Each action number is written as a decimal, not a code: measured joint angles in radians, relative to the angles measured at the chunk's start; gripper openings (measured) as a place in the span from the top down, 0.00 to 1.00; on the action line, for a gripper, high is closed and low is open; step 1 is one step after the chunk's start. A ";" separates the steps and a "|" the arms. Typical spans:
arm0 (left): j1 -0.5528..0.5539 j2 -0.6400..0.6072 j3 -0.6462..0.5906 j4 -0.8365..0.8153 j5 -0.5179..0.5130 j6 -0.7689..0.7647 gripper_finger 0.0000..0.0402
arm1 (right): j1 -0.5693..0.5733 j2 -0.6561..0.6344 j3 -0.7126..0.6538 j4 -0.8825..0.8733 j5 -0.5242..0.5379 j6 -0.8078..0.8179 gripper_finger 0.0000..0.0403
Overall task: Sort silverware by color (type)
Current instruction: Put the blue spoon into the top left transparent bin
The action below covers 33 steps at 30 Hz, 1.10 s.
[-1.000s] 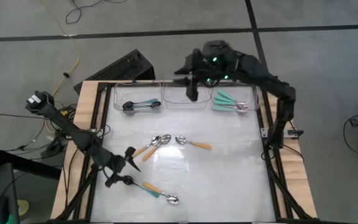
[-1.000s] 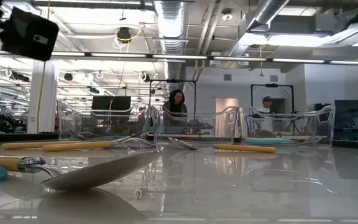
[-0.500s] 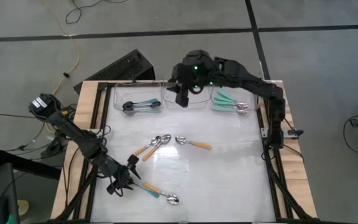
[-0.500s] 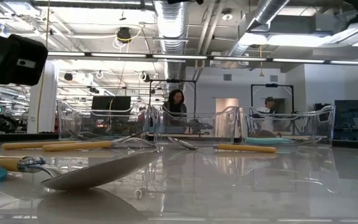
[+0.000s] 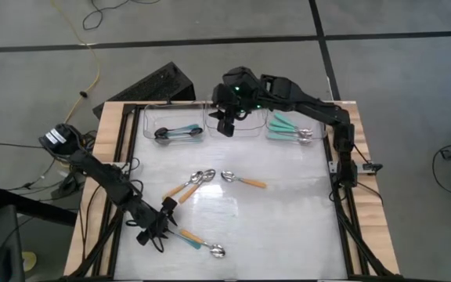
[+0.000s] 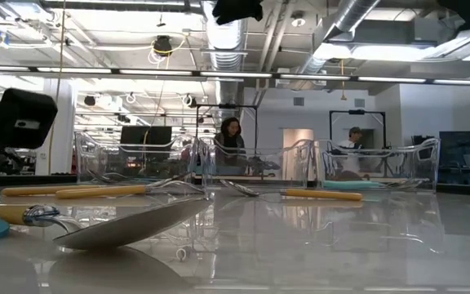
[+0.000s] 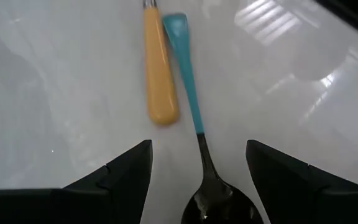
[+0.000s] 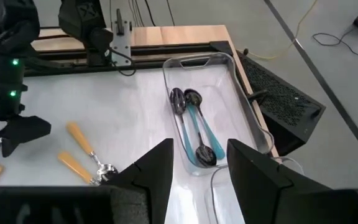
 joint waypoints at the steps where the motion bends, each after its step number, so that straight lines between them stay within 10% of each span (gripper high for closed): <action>1: 0.000 0.010 0.000 0.004 0.000 0.000 0.39 | 0.000 0.000 0.000 0.001 0.000 0.000 0.56; 10: 0.010 0.072 0.003 0.022 -0.007 -0.013 0.47 | 0.001 -0.001 0.000 0.001 -0.001 0.000 0.56; 22: 0.014 0.081 0.003 0.026 -0.007 -0.114 0.98 | 0.003 -0.001 0.000 0.000 -0.004 0.000 0.56; 33: 0.013 0.072 0.003 0.089 0.012 -0.139 1.00 | 0.003 -0.001 0.000 -0.002 -0.004 0.000 0.56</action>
